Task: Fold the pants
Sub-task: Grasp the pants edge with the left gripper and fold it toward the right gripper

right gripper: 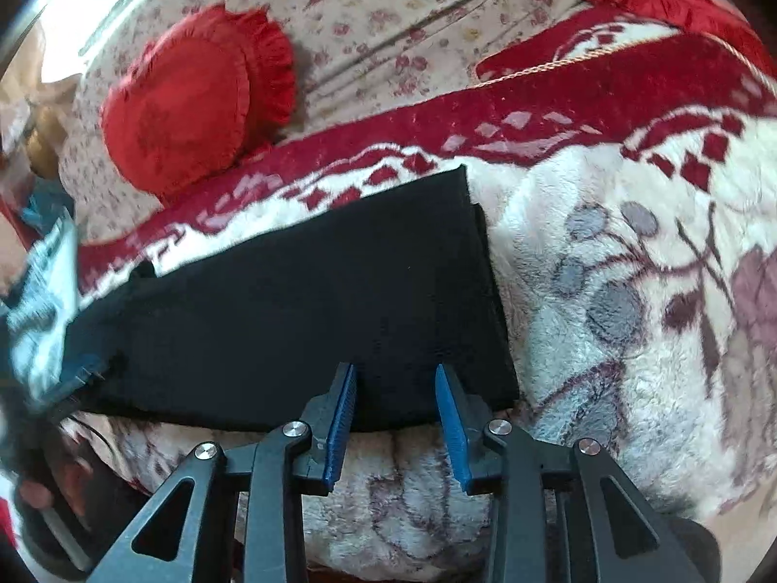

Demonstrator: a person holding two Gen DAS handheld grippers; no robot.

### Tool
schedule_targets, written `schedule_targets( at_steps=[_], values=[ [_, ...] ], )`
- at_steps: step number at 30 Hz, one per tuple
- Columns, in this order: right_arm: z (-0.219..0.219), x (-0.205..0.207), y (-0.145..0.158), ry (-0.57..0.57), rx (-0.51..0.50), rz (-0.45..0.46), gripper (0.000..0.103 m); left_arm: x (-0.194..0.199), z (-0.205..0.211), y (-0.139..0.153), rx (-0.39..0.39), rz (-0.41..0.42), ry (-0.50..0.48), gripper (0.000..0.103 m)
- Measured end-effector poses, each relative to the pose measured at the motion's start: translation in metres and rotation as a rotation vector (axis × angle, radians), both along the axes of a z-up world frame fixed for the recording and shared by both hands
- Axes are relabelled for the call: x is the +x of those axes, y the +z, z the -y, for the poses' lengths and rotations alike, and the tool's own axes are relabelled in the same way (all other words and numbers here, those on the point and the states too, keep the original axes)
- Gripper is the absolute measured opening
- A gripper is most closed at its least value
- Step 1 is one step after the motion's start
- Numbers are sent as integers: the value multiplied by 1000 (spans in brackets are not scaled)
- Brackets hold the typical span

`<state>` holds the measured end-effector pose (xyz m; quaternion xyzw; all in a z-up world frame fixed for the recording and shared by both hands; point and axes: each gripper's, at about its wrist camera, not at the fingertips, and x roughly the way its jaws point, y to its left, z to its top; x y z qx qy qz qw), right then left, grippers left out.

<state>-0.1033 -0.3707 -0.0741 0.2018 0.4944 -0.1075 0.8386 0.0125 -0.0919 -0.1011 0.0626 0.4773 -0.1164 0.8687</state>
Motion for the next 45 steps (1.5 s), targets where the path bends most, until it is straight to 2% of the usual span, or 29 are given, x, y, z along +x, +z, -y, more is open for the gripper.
schedule_targets(
  at_steps=[3,8,14,21,27,33,37,38,39,40,41,42,43,45],
  values=[
    [7,-8,12,-32,-33,21,42,-2,10,10,-35,-15,-39,72],
    [23,-18,14,-85,0,30,55,-2,49,30,-69,-3,-140,72],
    [30,-20,-1,-94,99,29,56,1,120,46,-111,-50,-328,72],
    [29,-18,-9,-87,135,30,59,12,203,44,-117,-95,-507,72],
    [28,-13,-14,-84,160,40,63,25,248,28,-103,-146,-575,72],
    [30,-11,-17,-106,183,65,64,21,283,13,-89,-202,-690,72],
    [35,-10,-18,-123,209,85,62,11,295,6,-35,-156,-761,72],
    [34,-8,-18,-118,195,81,55,10,295,5,-34,-147,-769,67],
    [33,-6,-18,-110,181,82,46,10,294,4,-40,-140,-776,58],
    [32,-4,-18,-105,183,86,41,10,293,5,-49,-135,-784,50],
    [32,-3,-17,-96,193,100,31,9,291,6,-69,-140,-801,27],
    [32,-1,-16,-83,216,118,17,10,289,8,-85,-156,-805,22],
    [31,1,-15,-77,220,123,16,10,287,11,-93,-149,-796,17],
    [25,4,-5,-51,199,149,15,10,280,18,-104,-137,-790,13]
  ],
)
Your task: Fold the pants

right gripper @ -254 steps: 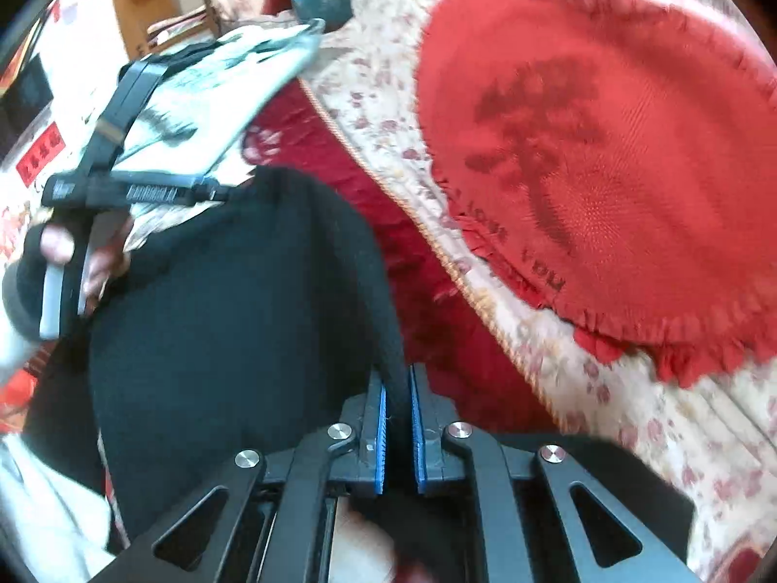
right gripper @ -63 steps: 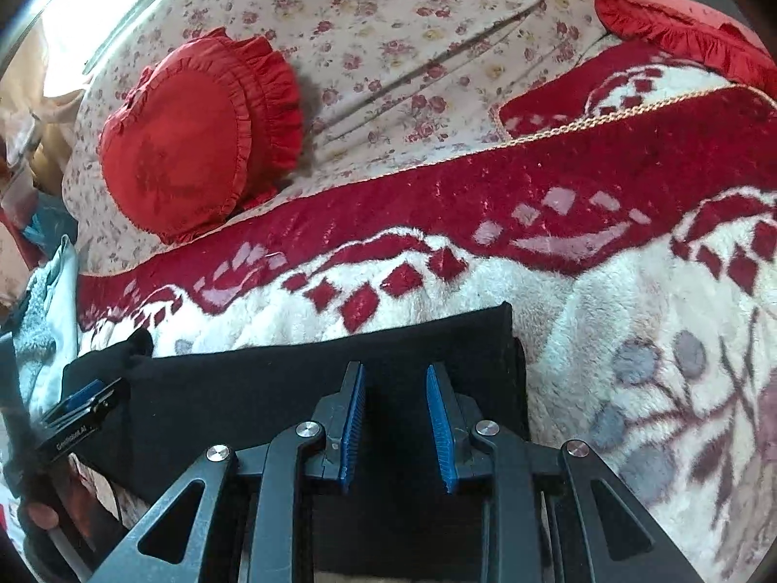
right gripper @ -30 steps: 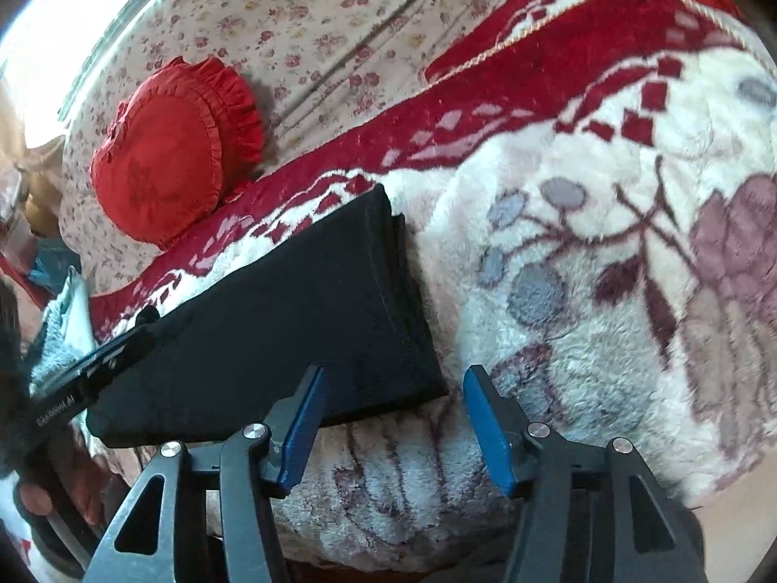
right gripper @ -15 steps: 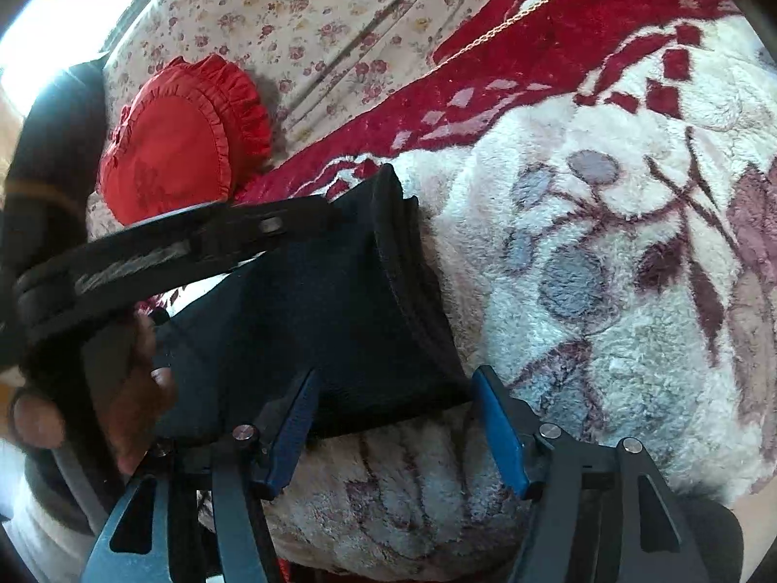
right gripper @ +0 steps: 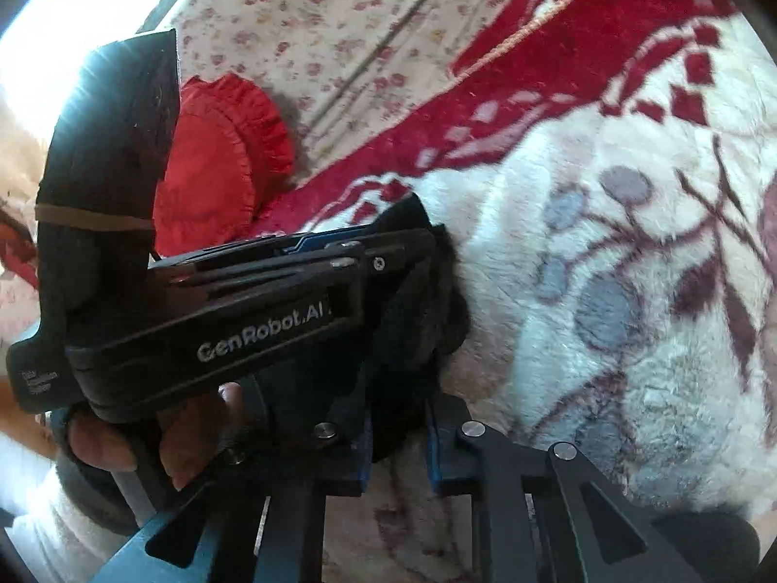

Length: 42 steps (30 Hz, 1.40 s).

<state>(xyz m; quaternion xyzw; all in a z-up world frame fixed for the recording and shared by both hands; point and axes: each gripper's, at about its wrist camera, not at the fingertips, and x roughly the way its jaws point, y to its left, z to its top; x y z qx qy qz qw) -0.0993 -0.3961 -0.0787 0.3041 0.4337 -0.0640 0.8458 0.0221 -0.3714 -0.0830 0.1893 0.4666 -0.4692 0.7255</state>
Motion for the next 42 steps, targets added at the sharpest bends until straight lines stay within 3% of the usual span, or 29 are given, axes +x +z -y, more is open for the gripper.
schedule_targets(
  at_steps=[6,9,13,17,22,23,24,25,27,28,33,36,41,42],
  values=[
    [-43,17,62,126,-88,140,15,6,-59,59,-117,33,71,13],
    [-77,33,88,219,-99,203,15,20,-110,92,-174,41,159,13],
    [-135,58,102,375,-123,241,15,39,-193,110,-224,23,300,15],
    [-194,90,81,519,-93,209,15,48,-272,96,-224,3,454,34],
    [-250,123,11,649,-8,65,15,54,-349,45,-199,-95,636,38],
    [-258,130,-7,660,11,19,19,56,-361,33,-191,-126,675,39],
    [-267,135,-23,675,5,-52,22,56,-368,26,-183,-138,695,39],
    [-272,134,-25,691,2,-61,23,55,-374,20,-172,-147,714,39],
    [-272,126,-7,737,31,-2,38,51,-379,12,-160,-150,729,39],
    [-265,120,7,740,47,33,40,48,-380,10,-160,-154,730,40],
    [-209,102,35,553,-84,104,41,41,-368,8,-198,-179,731,64],
    [-186,107,26,462,-114,61,41,40,-349,3,-178,-186,727,64],
    [-168,116,4,420,-101,28,41,38,-319,-12,-132,-168,718,64],
    [-166,115,1,415,-97,24,41,38,-315,-13,-124,-154,719,58]
  ],
)
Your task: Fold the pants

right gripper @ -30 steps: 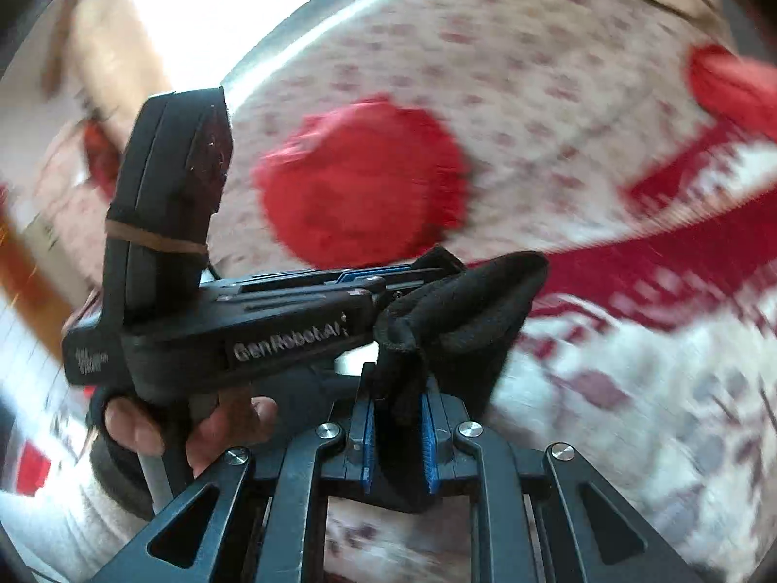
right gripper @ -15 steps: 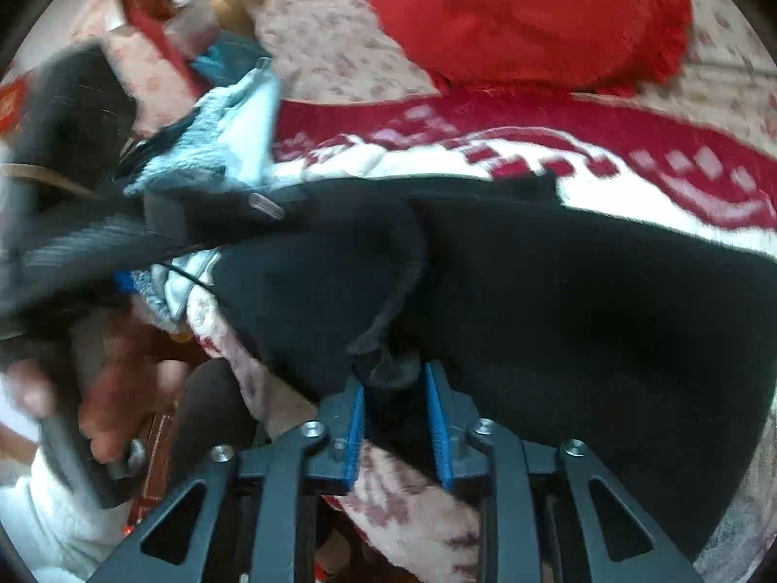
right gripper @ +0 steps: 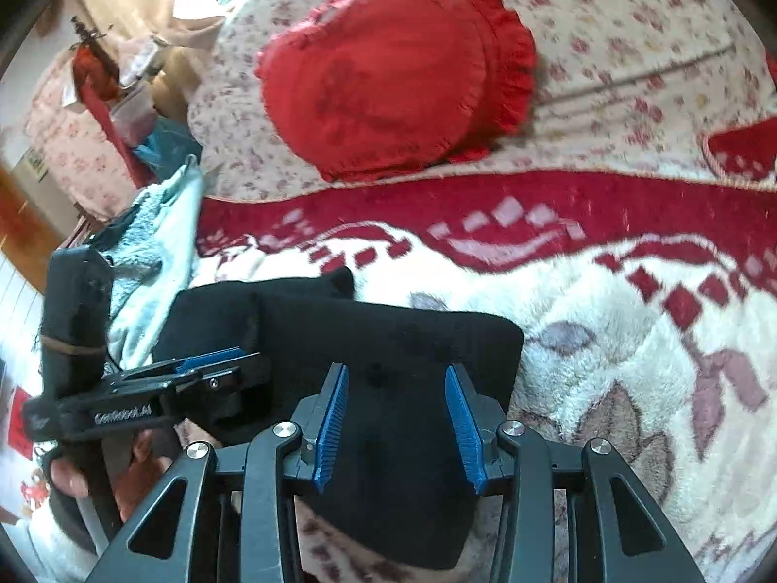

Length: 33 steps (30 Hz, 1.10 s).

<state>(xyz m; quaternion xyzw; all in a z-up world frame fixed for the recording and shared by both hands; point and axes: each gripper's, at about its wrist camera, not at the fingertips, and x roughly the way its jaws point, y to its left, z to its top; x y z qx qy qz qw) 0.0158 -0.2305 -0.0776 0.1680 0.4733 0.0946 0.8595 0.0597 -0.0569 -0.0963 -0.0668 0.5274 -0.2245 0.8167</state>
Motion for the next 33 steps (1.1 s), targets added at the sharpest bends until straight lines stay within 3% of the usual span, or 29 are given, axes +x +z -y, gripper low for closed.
schedule_targets(
  at_steps=[1,2,3,5,9,14,16,24,30,33],
  values=[
    [1,-1,0,-3,2,1,41,0,5,0,15,13,-1,47],
    [-1,-1,3,-4,0,3,41,0,10,1,25,15,-14,27],
    [-2,-2,8,2,-5,5,41,0,11,3,14,7,-28,19],
    [-4,-1,17,15,-21,14,41,-1,9,11,17,27,-16,15],
    [-23,3,30,77,-47,55,41,-3,-9,22,24,71,10,15],
    [-39,23,-8,96,-90,-12,41,4,-11,2,52,35,21,15],
    [-40,22,-8,92,-94,-5,41,2,-12,3,49,38,23,15],
    [-50,0,26,130,-119,29,41,-9,-21,6,63,48,80,33],
    [-66,-9,-9,158,-166,-35,41,-19,-31,12,87,71,117,41],
    [-70,-8,-1,175,-161,-34,41,-25,-38,16,103,86,133,41]
  ],
)
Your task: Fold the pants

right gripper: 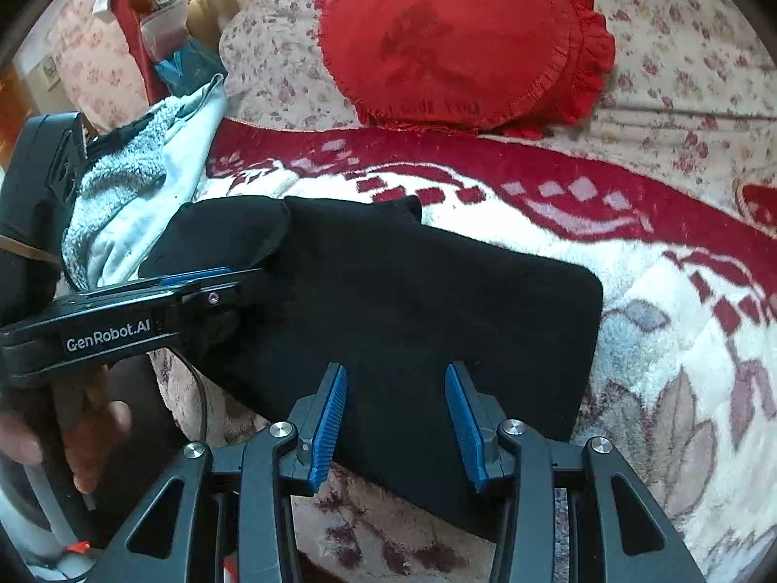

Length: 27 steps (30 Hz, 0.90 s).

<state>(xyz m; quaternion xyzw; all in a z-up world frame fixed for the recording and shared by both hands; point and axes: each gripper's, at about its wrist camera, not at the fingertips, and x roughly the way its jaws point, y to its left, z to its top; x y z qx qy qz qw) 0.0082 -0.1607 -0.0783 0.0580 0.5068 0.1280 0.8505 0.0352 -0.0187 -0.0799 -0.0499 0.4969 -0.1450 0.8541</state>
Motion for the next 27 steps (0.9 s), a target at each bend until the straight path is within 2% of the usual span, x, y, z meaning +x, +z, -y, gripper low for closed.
schedule_targets(
  at_steps=[4,10,19,23,27],
  values=[
    [-10,6,15,22,-6,36,41,-7,-12,6,31,23,38,41],
    [-34,31,20,64,0,54,41,-13,-34,10,53,30,82,41],
    [-84,72,-5,125,-40,15,41,-19,-64,4,50,1,154,41],
    [-96,76,1,151,-35,28,41,-19,-74,1,54,-7,186,41],
    [-86,67,14,136,9,38,41,-21,-84,1,49,-6,213,41]
  ],
)
